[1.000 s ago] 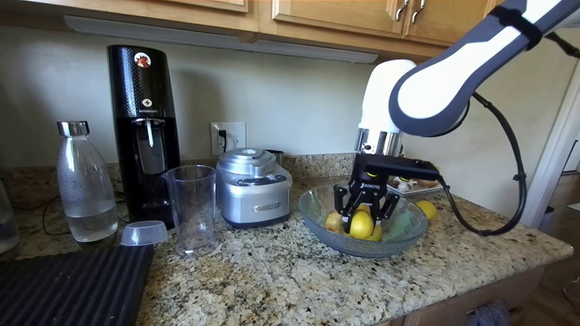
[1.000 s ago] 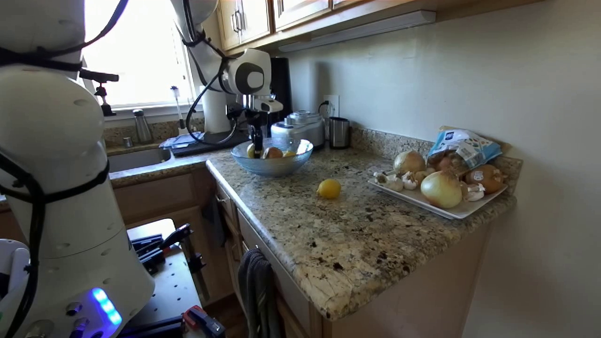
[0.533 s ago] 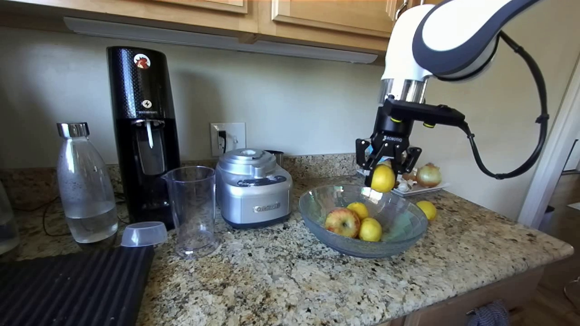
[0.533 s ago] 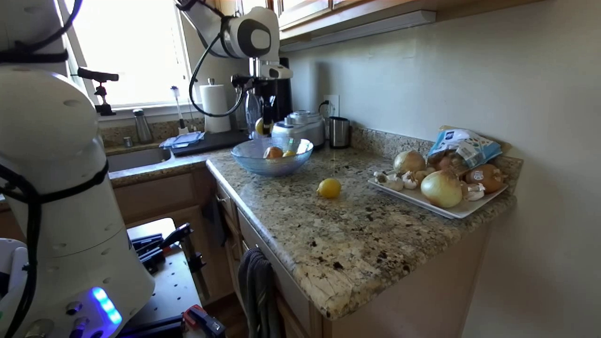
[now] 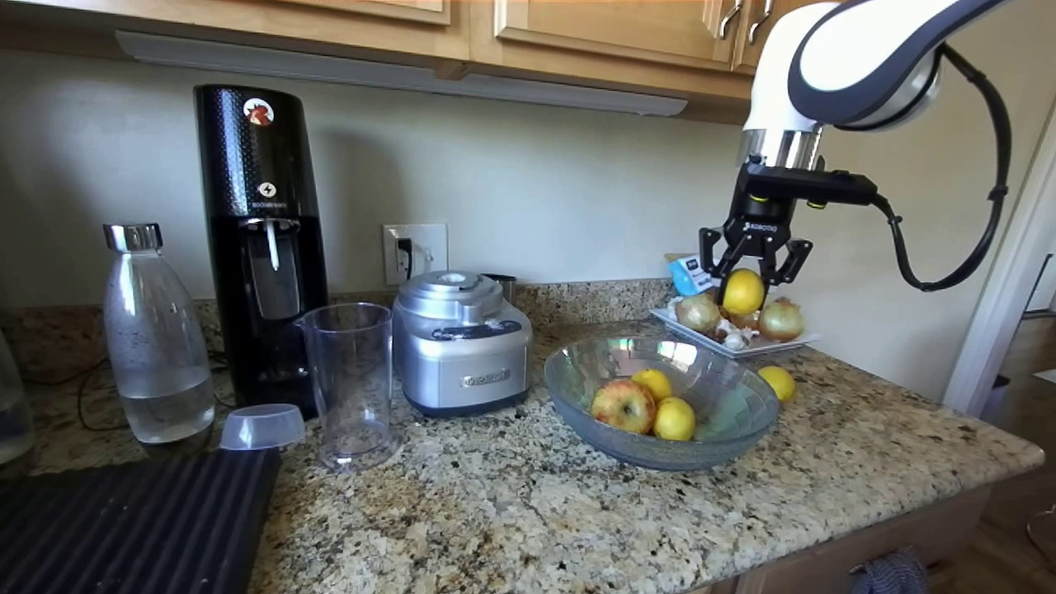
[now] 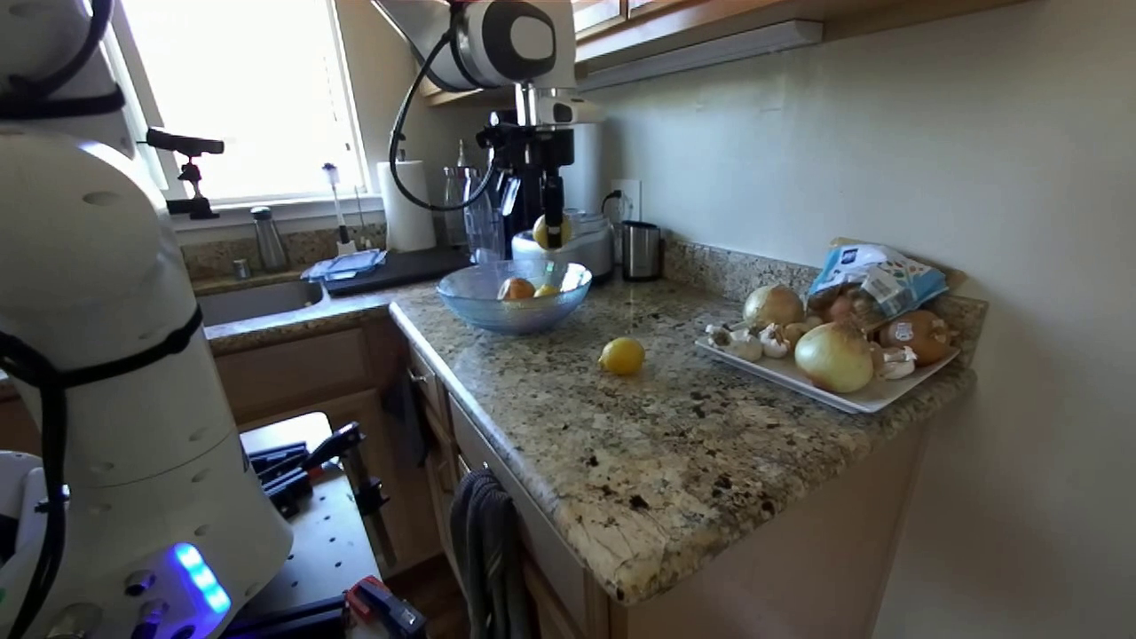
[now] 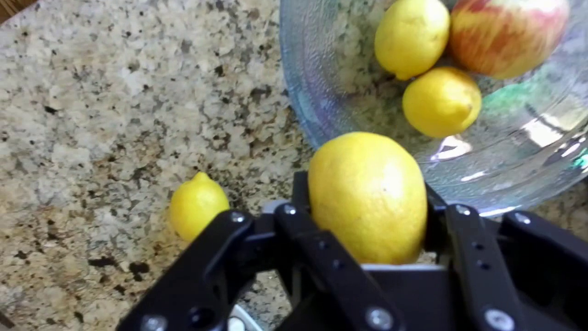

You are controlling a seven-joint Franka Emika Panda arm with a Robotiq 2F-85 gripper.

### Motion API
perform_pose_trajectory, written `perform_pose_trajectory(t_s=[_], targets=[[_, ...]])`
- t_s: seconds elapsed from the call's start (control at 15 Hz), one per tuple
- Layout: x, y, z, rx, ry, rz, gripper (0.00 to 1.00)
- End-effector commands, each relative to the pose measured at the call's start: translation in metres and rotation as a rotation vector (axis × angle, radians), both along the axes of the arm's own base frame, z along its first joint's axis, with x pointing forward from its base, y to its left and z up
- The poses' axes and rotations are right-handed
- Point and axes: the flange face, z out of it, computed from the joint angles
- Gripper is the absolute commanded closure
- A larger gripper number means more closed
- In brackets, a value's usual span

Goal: Take the lemons and apple out of the glass bowl and place them on the countertop

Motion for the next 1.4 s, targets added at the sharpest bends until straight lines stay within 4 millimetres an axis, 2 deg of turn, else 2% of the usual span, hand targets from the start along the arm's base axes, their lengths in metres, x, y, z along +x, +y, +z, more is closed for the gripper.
perform_pose_trajectory(t_s=[0.0, 0.2, 0.4, 0.47, 0.6, 0.93, 1.0, 1.33], targets=[[-0.010, -0.034, -0.012, -0.027, -0.016, -0.104, 0.73], [-0.011, -0.053, -0.037, -0.015, -0.008, -0.178, 0.73], [-0.019, -0.063, -0.063, -0.008, -0.005, -0.218, 0.73], [-0.009, -0.056, -0.052, -0.015, 0.010, -0.169, 0.48], [-0.014, -0.059, -0.064, -0.016, 0.015, -0.180, 0.48], [-0.014, -0.059, -0.066, -0.015, 0.015, -0.183, 0.48], [-0.014, -0.059, -0.069, -0.013, 0.016, -0.189, 0.73], [-0.012, -0.063, -0.094, 0.017, 0.041, -0.226, 0.73]])
